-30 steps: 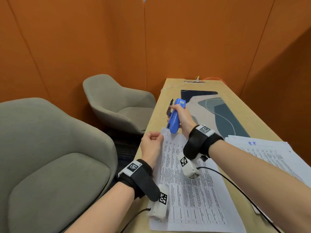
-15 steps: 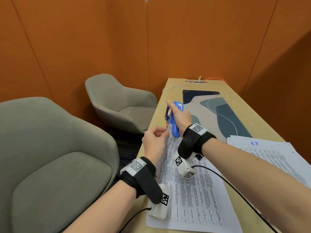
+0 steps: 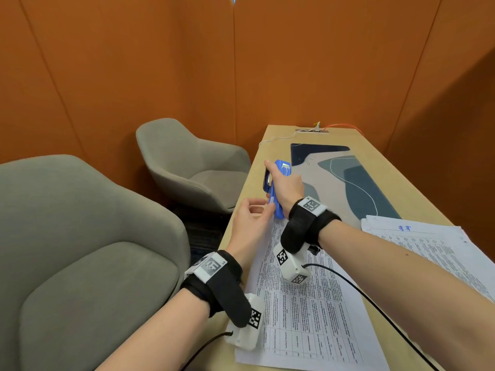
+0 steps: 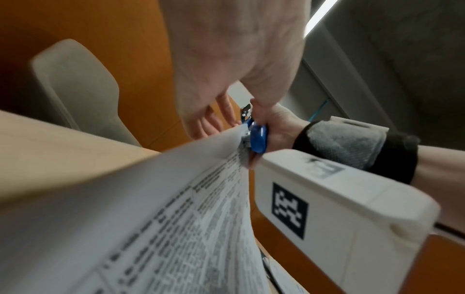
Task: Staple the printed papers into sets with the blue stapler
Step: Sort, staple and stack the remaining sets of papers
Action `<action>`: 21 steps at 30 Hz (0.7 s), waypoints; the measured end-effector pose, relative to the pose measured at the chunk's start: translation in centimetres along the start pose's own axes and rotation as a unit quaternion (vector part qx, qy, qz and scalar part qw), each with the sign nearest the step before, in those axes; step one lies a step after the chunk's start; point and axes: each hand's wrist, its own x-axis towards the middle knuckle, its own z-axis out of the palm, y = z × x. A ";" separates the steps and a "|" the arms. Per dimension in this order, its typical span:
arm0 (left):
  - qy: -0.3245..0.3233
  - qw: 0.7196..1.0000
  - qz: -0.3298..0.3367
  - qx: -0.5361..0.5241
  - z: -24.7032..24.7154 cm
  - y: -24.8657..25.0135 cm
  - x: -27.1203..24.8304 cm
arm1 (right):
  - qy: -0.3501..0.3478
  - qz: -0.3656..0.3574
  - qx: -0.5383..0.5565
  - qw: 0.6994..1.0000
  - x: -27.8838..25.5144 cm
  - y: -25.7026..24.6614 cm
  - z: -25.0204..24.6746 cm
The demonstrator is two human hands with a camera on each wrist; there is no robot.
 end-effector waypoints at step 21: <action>-0.109 0.984 0.022 0.136 -0.7 0.2 -0.2 | 0.016 -0.011 0.015 1.000 0.2 0.3 0.1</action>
